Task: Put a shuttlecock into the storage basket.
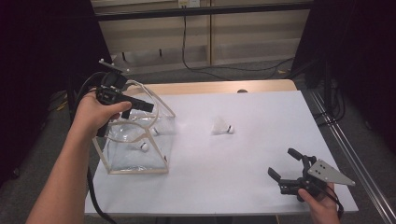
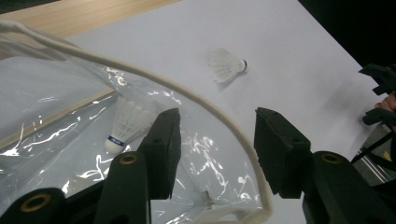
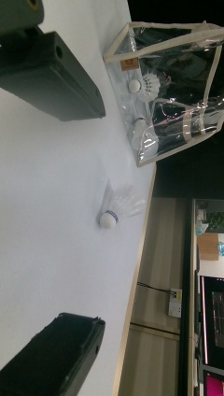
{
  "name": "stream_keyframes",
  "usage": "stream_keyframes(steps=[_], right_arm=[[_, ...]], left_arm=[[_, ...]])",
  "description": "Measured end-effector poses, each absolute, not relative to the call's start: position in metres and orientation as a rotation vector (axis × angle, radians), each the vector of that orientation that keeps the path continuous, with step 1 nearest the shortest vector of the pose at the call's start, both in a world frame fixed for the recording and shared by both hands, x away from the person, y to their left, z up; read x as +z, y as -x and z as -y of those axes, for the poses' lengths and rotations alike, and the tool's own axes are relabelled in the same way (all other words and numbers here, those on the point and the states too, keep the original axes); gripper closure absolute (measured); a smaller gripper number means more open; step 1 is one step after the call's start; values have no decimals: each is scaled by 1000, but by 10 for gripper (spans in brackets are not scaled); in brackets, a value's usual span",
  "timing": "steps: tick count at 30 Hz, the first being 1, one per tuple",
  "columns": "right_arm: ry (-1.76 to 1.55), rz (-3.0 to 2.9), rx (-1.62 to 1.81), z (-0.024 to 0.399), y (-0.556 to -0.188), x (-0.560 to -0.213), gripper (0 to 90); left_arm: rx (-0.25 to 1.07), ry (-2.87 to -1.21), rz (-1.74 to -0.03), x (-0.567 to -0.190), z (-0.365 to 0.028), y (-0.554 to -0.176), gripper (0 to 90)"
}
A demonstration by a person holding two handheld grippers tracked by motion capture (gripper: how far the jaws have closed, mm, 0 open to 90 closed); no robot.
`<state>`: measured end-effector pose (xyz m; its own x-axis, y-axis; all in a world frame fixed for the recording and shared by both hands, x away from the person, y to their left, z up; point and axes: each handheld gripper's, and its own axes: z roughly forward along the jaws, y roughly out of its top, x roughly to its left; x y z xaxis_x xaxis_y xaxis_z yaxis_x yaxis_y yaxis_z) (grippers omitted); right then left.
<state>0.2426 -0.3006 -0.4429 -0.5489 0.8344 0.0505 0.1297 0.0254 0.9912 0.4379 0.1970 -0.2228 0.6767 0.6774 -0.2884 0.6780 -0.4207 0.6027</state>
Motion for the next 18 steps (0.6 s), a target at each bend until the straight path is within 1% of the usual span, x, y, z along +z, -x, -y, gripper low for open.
stream_keyframes(steps=[2,4,7,9,13,17,18], right_arm=[[-982,-1731,1572,301,-243,-443,6],[-982,-1730,1574,300,-243,-443,6],[-980,-1731,1574,300,-242,-443,6],[-981,-1730,1573,301,-242,-443,6],[-981,-1731,1574,301,-242,-443,6],[-980,-1730,1571,302,-241,-443,6],[-980,-1730,1572,302,-241,-443,6]], left_arm=[[0,-2163,-1044,-222,-193,-436,477],[7,-2161,-1034,-221,-191,-436,400],[17,-2165,-1010,-220,-187,-435,361],[31,-2163,-1008,-220,-184,-434,294],[17,-2165,-979,-219,-178,-433,268],[32,-2158,-981,-219,-173,-432,201],[26,-2157,-975,-220,-172,-432,198]])
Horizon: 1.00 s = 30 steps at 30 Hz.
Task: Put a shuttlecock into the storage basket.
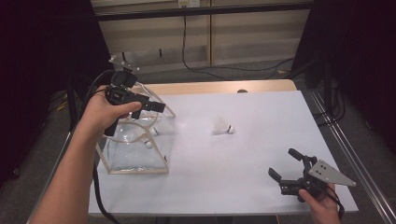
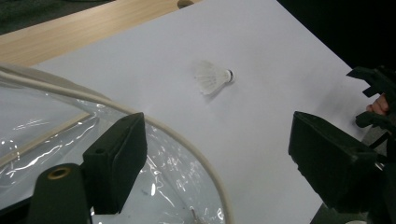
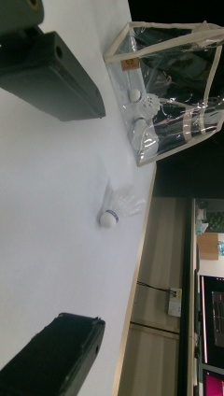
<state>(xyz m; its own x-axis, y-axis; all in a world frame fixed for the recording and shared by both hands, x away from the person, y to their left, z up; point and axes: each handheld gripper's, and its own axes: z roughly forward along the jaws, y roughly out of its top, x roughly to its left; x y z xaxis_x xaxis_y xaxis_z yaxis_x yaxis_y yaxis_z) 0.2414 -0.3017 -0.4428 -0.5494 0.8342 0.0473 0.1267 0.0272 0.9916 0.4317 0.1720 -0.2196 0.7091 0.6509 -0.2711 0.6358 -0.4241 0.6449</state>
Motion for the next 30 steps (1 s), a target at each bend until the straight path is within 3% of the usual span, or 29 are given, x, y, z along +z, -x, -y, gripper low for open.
stream_keyframes(steps=[30], right_arm=[[-971,-1738,1571,300,-242,-443,6]], left_arm=[[-34,-2166,-869,-228,-130,-420,160]])
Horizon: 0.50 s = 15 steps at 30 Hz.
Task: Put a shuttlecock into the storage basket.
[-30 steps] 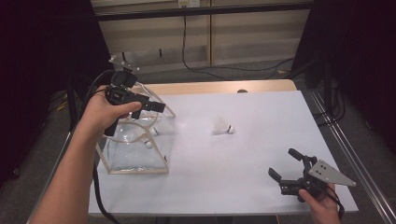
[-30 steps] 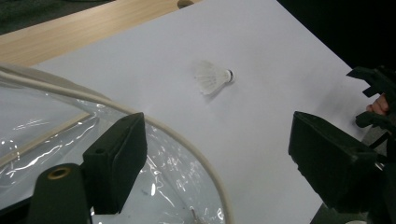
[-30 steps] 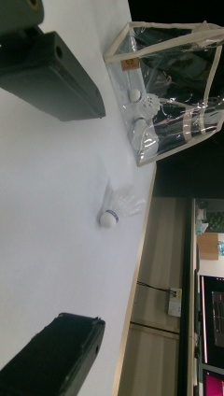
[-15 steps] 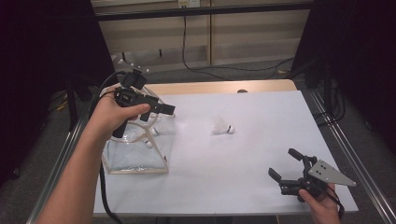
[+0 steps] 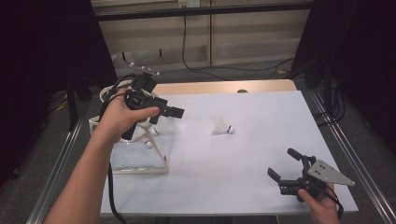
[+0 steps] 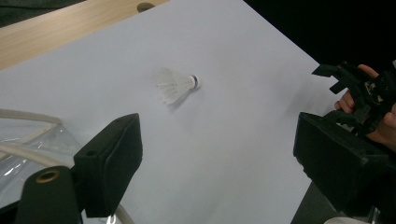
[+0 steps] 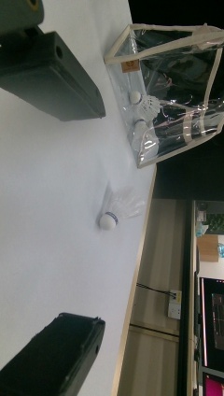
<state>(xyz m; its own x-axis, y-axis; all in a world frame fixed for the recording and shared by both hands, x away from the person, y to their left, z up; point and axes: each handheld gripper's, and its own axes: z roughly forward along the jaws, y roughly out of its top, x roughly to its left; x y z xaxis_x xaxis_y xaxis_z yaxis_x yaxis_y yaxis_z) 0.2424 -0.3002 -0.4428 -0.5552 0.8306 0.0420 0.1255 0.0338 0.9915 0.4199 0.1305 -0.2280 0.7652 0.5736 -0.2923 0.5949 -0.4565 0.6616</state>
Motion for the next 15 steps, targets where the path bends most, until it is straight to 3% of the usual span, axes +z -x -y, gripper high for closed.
stream_keyframes(steps=[15], right_arm=[[-965,-1744,1572,299,-244,-443,6]], left_arm=[[-38,-2197,-839,-244,-110,-415,145]])
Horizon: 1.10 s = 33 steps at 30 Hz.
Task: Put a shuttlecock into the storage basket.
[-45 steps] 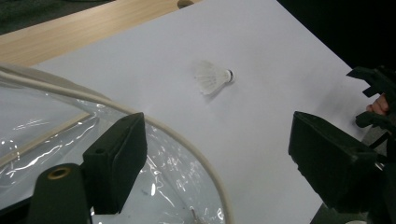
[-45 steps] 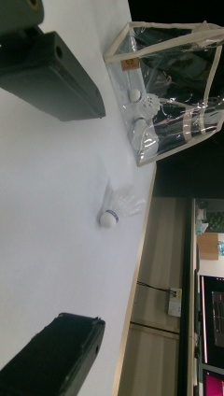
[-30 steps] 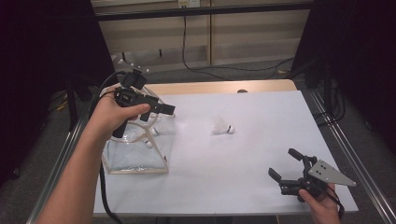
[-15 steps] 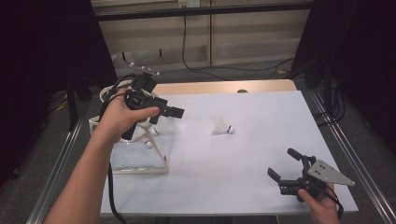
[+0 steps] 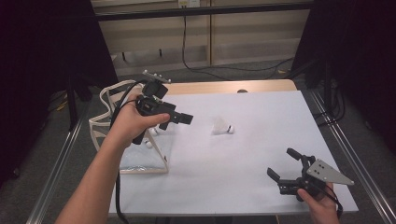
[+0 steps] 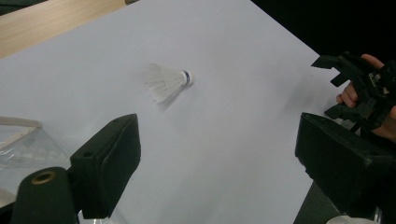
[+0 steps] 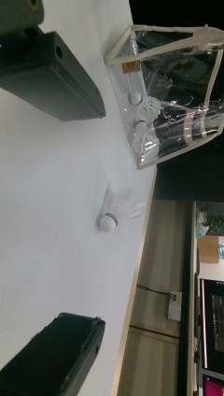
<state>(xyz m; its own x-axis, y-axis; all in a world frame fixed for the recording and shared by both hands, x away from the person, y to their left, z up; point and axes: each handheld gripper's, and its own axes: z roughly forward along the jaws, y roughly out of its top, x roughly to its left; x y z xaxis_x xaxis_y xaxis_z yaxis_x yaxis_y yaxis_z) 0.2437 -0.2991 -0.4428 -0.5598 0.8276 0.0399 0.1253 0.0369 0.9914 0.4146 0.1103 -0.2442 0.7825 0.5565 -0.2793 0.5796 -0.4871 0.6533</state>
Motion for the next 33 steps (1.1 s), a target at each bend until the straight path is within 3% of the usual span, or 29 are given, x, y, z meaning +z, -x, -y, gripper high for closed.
stream_keyframes(steps=[33], right_arm=[[-970,-1738,1574,301,-243,-443,6]], left_arm=[[-40,-2202,-832,-291,-76,-410,115]])
